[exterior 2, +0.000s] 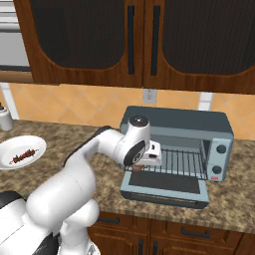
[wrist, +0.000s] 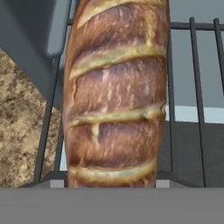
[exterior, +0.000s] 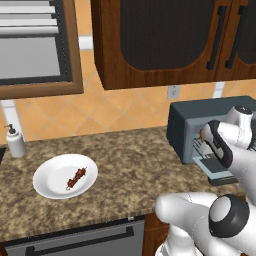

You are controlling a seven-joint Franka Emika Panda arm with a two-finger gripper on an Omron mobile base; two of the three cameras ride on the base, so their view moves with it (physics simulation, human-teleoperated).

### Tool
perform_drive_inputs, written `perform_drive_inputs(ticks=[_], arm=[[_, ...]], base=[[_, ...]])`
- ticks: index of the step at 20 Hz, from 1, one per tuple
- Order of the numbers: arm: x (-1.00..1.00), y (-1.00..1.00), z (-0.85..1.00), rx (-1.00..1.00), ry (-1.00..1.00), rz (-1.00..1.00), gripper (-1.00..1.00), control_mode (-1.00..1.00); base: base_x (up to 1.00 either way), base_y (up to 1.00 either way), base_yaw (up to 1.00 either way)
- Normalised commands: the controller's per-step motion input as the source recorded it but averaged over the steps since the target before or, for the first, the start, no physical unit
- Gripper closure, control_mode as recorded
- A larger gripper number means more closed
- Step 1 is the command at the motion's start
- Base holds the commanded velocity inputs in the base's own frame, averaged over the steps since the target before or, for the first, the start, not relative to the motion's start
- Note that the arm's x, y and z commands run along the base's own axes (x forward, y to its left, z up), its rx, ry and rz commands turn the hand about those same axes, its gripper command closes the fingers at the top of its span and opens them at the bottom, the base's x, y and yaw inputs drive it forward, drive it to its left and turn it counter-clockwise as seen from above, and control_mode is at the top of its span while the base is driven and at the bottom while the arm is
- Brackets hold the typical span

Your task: Pick up the kebab skewer and baguette bread, and place them inside the toaster oven. Close the toaster oven door and start by setting the timer.

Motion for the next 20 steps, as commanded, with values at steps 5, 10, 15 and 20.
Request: perform_drive_inputs(ticks=[5, 10, 15, 20], arm=[[0.00, 0.00, -0.21, 0.00, 0.00, -0.02, -1.00, -1.00], [0.00, 0.00, -0.09, 0.00, 0.00, -0.02, -1.00, -1.00], [-0.03, 0.00, 0.00, 0.00, 0.00, -0.01, -1.00, -1.00], [-0.68, 0.10, 0.42, 0.00, -0.06, -0.04, -1.00, -1.00]], base=[[0.00, 0.00, 0.00], [0.00, 0.00, 0.00], [0.00, 0.00, 0.00], [0.00, 0.00, 0.00]])
